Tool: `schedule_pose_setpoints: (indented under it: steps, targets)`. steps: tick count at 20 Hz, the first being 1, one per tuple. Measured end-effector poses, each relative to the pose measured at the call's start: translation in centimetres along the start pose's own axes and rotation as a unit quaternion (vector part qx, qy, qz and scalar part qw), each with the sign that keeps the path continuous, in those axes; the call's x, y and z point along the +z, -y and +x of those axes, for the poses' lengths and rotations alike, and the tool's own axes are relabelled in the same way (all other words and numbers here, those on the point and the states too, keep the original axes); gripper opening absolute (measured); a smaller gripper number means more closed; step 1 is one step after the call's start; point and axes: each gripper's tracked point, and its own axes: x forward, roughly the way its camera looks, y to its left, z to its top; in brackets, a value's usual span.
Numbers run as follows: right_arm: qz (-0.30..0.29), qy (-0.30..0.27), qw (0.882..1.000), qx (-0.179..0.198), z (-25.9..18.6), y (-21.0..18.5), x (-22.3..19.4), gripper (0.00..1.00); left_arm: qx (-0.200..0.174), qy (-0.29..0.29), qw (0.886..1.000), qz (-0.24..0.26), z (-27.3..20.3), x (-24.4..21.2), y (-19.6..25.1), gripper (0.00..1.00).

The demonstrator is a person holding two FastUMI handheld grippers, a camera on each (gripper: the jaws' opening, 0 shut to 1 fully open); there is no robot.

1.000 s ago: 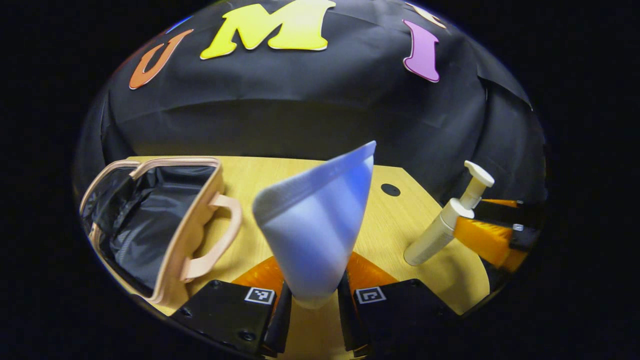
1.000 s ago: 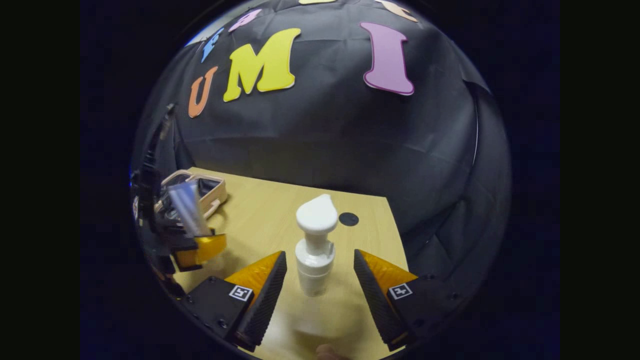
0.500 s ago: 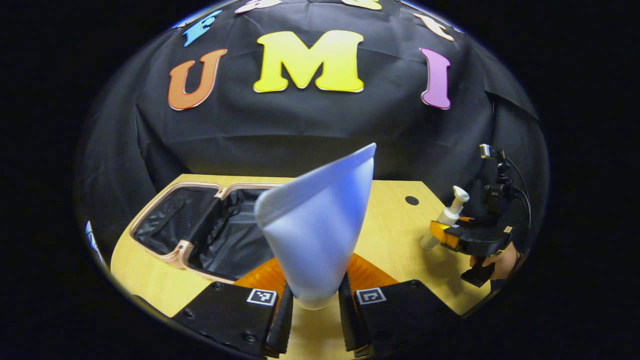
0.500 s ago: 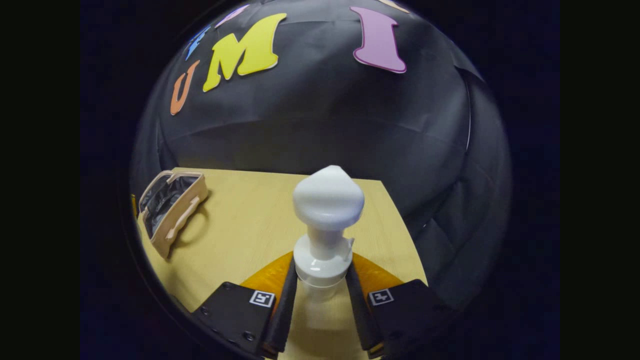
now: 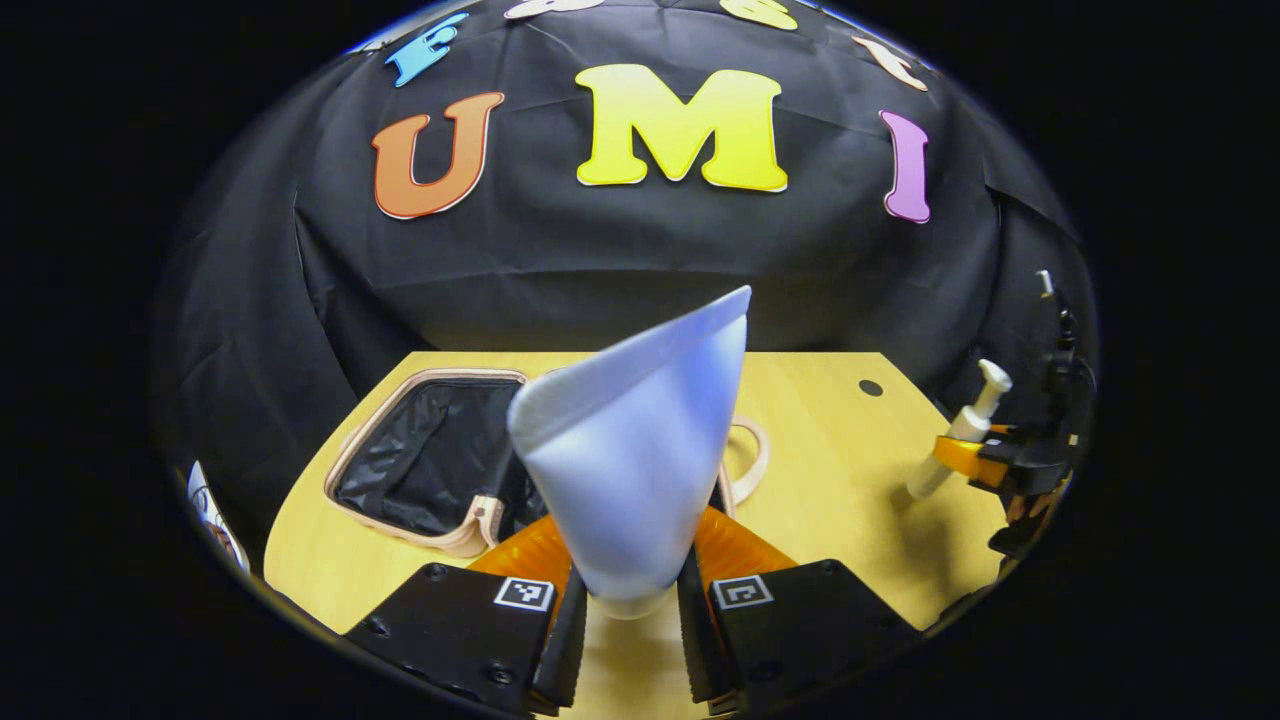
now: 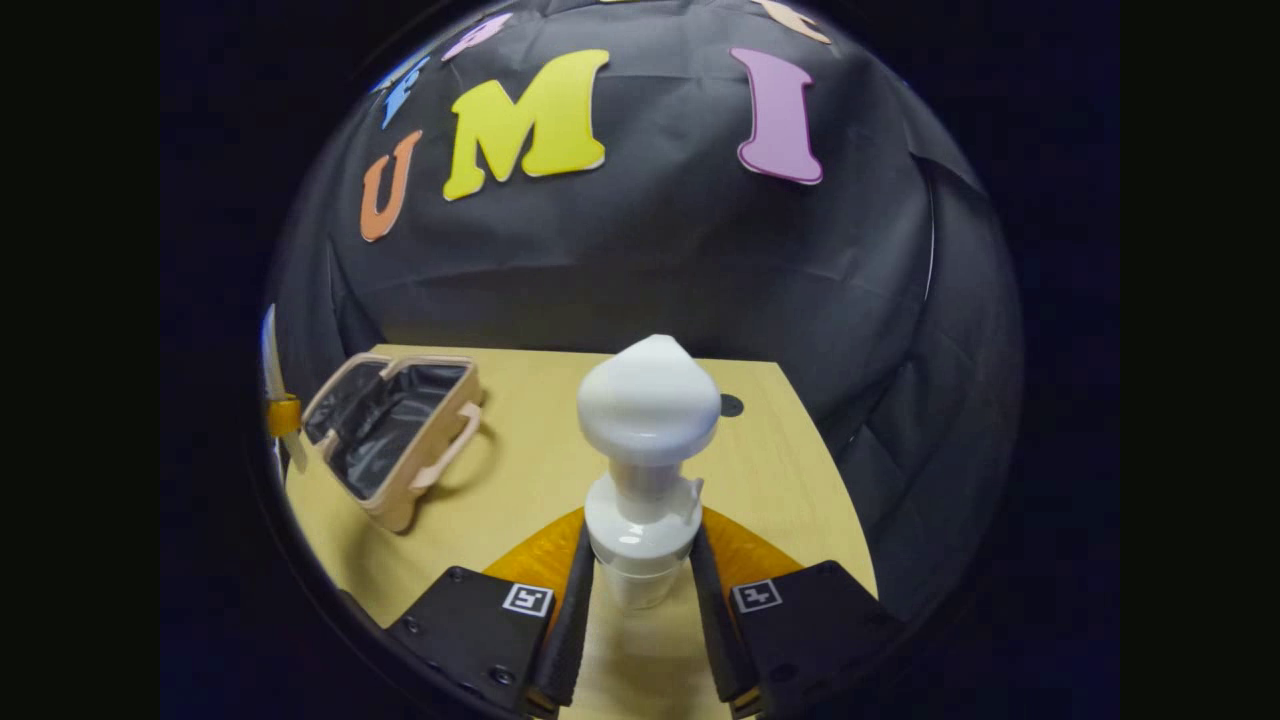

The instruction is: First open the suitcase, pack the skin care products into it, and then close the suitcase.

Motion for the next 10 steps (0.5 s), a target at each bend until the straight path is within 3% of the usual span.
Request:
schedule_pose_setpoints:
  steps: [5, 10]
  targets:
    - [0.013, 0.003, 1.0, 0.016, -6.3, -5.1, 0.5, 0.48, -0.004, -0.044, 0.999, -0.011, 4.3, -1.7, -3.4, 0.43]
    - [-0.01, -0.002, 1.0, 0.017, -9.6, -8.4, -0.4, 0.48, -0.016, -0.115, 0.993, -0.011, 9.5, -4.2, -4.6, 0.44]
